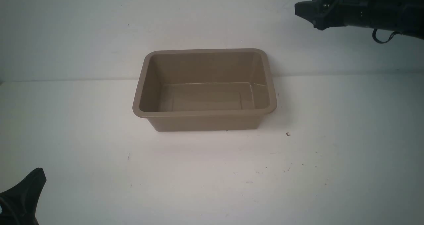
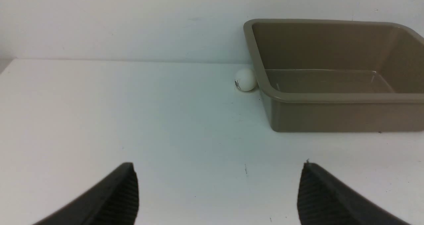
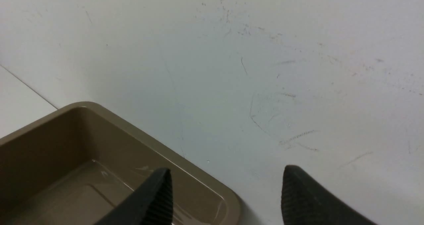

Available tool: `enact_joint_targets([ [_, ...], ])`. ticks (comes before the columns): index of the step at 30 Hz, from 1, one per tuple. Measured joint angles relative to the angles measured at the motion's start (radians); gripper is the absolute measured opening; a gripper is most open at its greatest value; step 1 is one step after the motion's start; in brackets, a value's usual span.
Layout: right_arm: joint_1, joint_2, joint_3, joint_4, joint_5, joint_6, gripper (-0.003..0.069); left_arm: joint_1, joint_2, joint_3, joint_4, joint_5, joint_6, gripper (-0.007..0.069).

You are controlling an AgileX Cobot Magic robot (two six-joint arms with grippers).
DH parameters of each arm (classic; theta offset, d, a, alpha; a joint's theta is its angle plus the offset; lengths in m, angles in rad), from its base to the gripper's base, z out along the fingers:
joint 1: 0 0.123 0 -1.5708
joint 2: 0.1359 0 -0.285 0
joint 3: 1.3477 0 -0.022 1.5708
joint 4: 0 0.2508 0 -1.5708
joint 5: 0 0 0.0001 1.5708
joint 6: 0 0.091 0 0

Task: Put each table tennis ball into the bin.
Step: Use the right arm to clamp the table tennis ball closest to it

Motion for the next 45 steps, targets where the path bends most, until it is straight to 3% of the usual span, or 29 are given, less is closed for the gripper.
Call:
enact_joint_targets([
  [12,0.000,-0.008,0.000,-0.150,0.017,0.062,0.0409,0.000,0.000,0.000,0.000,0.000,0.000,0.0583],
  [45,0.000,-0.017,0.000,-0.159,0.022,0.058,0.0409,0.000,0.000,0.000,0.000,0.000,0.000,0.0583],
])
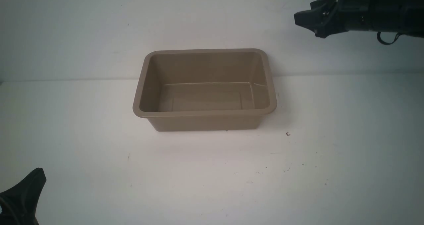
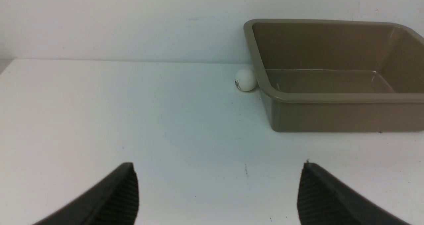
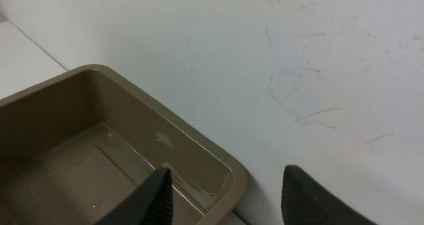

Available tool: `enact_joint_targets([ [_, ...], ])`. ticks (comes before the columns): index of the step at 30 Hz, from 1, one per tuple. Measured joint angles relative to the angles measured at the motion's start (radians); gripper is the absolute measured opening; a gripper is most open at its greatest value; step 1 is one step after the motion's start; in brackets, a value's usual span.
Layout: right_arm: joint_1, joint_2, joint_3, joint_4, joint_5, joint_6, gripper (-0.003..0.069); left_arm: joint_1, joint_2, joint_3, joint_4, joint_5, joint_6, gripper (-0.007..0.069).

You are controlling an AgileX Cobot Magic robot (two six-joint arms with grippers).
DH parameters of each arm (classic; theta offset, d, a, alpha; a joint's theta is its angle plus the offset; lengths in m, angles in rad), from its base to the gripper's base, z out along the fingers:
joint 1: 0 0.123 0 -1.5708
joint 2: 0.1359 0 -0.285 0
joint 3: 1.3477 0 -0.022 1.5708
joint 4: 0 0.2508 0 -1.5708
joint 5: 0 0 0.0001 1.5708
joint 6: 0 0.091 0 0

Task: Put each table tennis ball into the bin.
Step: Use the right arm to clamp the table tennis ball closest to it

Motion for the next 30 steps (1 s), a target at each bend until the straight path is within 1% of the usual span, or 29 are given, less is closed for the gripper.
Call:
enact_joint_targets([
  [13,0.000,-0.004,0.000,0.000,0.000,0.000,0.0409,0.000,0.000,0.000,0.000,0.000,0.000,0.0583],
  [18,0.000,-0.065,0.001,-0.017,-0.070,-0.023,0.0409,0.000,0.000,0.000,0.000,0.000,0.000,0.0583],
  [21,0.000,-0.123,0.001,-0.060,-0.119,-0.026,0.0409,0.000,0.000,0.000,0.000,0.000,0.000,0.0583],
  [23,0.000,-0.148,0.001,-0.078,-0.135,-0.017,0.0409,0.000,0.000,0.000,0.000,0.000,0.000,0.0583],
  [24,0.000,-0.184,0.001,-0.089,-0.150,0.007,0.0409,0.000,0.000,0.000,0.000,0.000,0.000,0.0583],
  [27,0.000,-0.236,0.001,-0.090,-0.189,0.061,0.0409,0.000,0.000,0.000,0.000,0.000,0.000,0.0583],
  [30,0.000,-0.289,0.001,-0.090,-0.236,0.082,0.0409,0.000,0.000,0.000,0.000,0.000,0.000,0.0583],
])
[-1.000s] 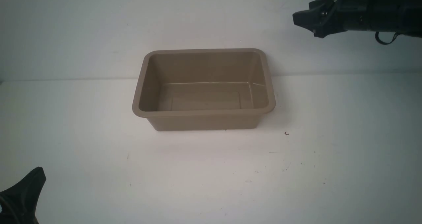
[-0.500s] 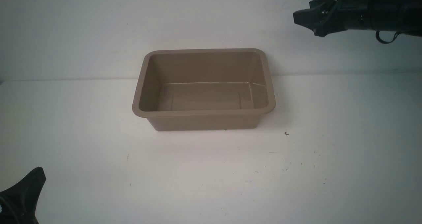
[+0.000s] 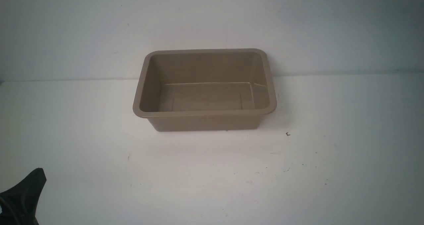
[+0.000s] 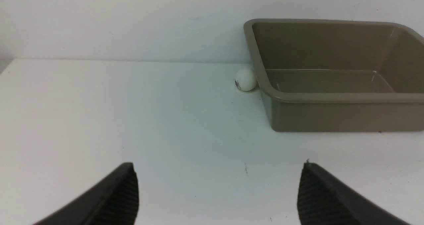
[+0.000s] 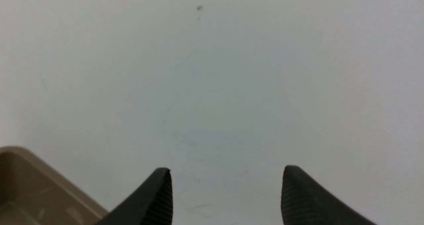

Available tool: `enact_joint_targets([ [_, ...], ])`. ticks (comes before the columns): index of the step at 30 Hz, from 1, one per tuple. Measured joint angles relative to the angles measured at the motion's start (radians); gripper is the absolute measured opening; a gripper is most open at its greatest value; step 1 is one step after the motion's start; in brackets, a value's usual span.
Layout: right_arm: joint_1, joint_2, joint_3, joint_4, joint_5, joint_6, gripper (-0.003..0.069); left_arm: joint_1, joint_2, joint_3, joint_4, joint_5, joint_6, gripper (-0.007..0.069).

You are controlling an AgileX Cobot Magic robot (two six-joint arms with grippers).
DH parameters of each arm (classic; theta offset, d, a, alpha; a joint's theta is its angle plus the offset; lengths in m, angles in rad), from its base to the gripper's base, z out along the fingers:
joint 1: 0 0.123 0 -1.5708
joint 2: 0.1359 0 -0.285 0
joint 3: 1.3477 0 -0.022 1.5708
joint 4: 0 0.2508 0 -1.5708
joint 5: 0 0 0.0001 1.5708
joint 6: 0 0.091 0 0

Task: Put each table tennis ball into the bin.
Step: Use the right arm to clamp the table tennis ball closest to it

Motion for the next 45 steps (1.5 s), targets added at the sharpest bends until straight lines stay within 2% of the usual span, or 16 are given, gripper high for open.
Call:
enact_joint_targets([
  [6,0.000,-0.070,0.000,0.001,-0.037,0.058,0.0409,0.000,0.000,0.000,0.000,0.000,0.000,0.0583],
  [13,0.000,-0.106,0.000,0.000,0.004,0.119,0.0409,0.000,0.000,0.000,0.000,0.000,0.000,0.0583],
  [27,0.000,-0.101,0.000,-0.014,0.027,0.125,0.0409,0.000,0.000,0.000,0.000,0.004,0.000,0.0583],
  [35,0.000,-0.101,0.000,0.051,0.031,0.125,0.0409,0.000,0.000,0.000,0.000,0.010,0.000,0.0583],
  [45,0.000,-0.101,0.000,0.057,0.039,0.125,0.0409,0.000,0.000,0.000,0.000,0.014,0.000,0.0583],
])
